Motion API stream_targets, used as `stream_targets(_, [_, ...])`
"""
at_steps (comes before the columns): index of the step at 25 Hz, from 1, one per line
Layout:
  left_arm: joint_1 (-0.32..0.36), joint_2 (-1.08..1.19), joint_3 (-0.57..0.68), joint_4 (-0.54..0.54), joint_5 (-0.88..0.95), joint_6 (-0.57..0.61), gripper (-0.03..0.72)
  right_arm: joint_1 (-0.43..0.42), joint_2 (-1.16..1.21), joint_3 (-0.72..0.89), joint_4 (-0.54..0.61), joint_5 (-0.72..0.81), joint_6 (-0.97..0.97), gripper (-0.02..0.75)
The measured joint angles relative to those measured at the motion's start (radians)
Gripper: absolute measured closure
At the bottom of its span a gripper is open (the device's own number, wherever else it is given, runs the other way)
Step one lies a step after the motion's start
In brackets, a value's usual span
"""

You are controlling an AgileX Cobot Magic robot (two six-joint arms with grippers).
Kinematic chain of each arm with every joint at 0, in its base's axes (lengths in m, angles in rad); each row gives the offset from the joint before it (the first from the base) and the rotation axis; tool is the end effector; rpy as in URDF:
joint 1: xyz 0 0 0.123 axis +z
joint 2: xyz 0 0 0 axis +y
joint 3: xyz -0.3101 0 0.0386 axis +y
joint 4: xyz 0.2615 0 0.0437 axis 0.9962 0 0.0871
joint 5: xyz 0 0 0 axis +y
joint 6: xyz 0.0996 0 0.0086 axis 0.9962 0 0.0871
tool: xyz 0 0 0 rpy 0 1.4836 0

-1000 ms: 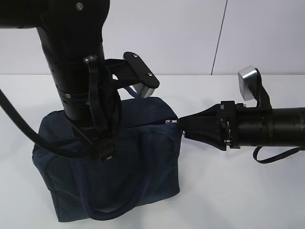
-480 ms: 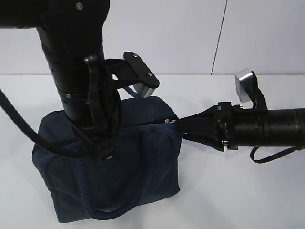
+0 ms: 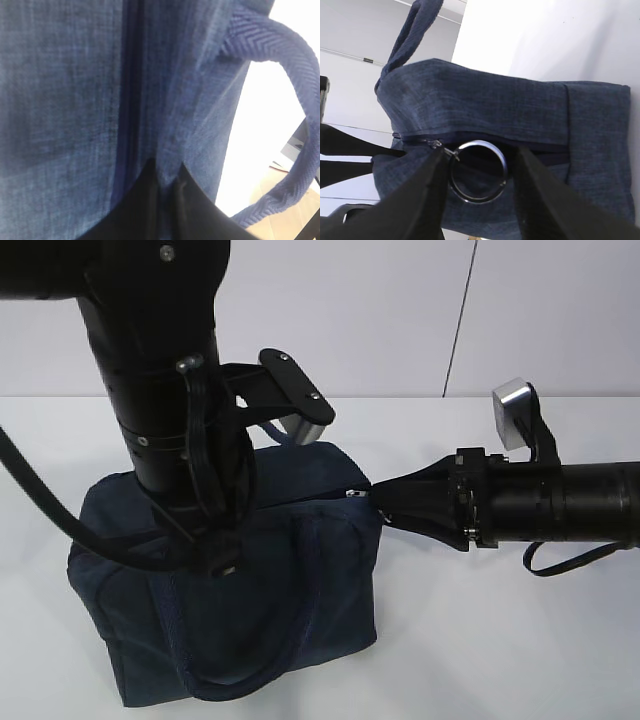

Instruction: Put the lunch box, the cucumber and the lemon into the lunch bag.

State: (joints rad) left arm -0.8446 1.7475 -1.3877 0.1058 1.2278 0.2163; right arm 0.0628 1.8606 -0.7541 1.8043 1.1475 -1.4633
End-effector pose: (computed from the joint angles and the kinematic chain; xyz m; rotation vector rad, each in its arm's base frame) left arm 0.2463 -0.2624 0.2711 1.5807 2.5985 0.1130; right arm 0.3150 0.1087 0.1711 -0.0960 2.1517 1.5538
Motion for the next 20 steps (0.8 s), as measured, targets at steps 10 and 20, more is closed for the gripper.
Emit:
stream_targets(10, [0.0,0.0,0.0,0.0,0.0,0.0,0.681,0.0,0.0,0.0,0.0,0.0,0.0,0.589])
stream_targets(20, [0.0,0.0,0.0,0.0,0.0,0.0,0.681,0.0,0.0,0.0,0.0,0.0,0.002,0.704])
